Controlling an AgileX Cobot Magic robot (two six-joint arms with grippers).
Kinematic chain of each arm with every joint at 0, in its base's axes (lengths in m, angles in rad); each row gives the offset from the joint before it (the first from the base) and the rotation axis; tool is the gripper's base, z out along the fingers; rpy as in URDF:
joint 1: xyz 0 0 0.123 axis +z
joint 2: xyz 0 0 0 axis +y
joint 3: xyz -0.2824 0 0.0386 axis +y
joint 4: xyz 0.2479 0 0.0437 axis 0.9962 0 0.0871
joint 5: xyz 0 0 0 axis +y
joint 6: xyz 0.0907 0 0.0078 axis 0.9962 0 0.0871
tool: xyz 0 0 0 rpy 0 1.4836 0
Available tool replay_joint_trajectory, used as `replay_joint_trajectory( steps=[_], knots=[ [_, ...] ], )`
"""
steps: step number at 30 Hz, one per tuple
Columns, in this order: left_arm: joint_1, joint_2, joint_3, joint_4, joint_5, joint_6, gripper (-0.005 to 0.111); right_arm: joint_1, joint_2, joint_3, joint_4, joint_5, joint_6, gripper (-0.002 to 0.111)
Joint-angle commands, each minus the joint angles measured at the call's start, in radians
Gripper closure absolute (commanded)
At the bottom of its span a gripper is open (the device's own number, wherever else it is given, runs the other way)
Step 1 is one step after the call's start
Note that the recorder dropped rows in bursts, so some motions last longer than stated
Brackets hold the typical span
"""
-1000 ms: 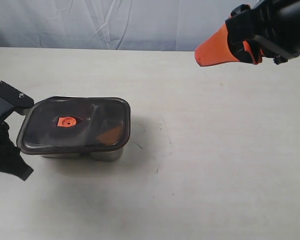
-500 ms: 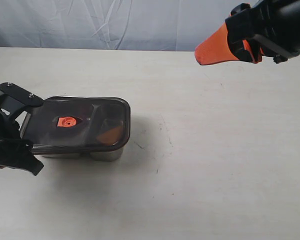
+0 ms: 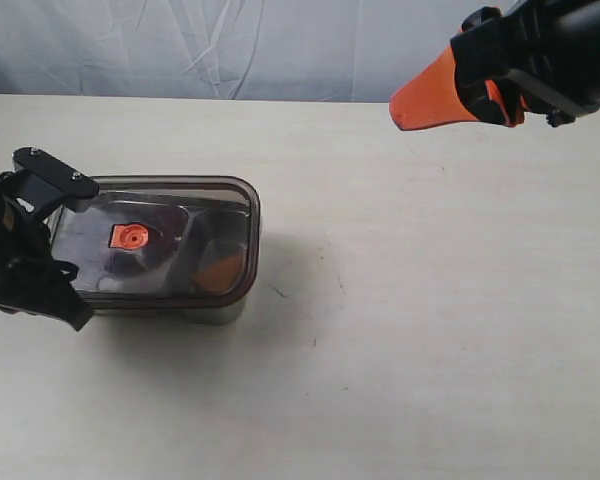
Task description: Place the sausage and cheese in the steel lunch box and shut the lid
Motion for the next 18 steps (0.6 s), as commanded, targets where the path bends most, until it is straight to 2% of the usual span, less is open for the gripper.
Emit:
replay_joint_trajectory(
  steps=[1,9,16,18],
  knots=[
    [0.005,0.002,-0.046,0.025,0.031,-0.008,0.107,-0.004,-0.005,0.002,-0.005,-0.008,-0.005,0.062],
    [0.005,-0.004,-0.089,0.022,0.123,-0.008,0.107,-0.004,-0.005,0.002,-0.005,-0.009,-0.007,0.062],
    [0.005,-0.042,-0.089,-0.072,0.24,-0.008,0.107,-0.004,-0.005,0.002,-0.005,-0.012,-0.007,0.062],
    [0.005,-0.037,-0.089,-0.072,0.225,-0.008,0.107,-0.004,-0.005,0.002,-0.005,-0.012,-0.007,0.062]
  ],
)
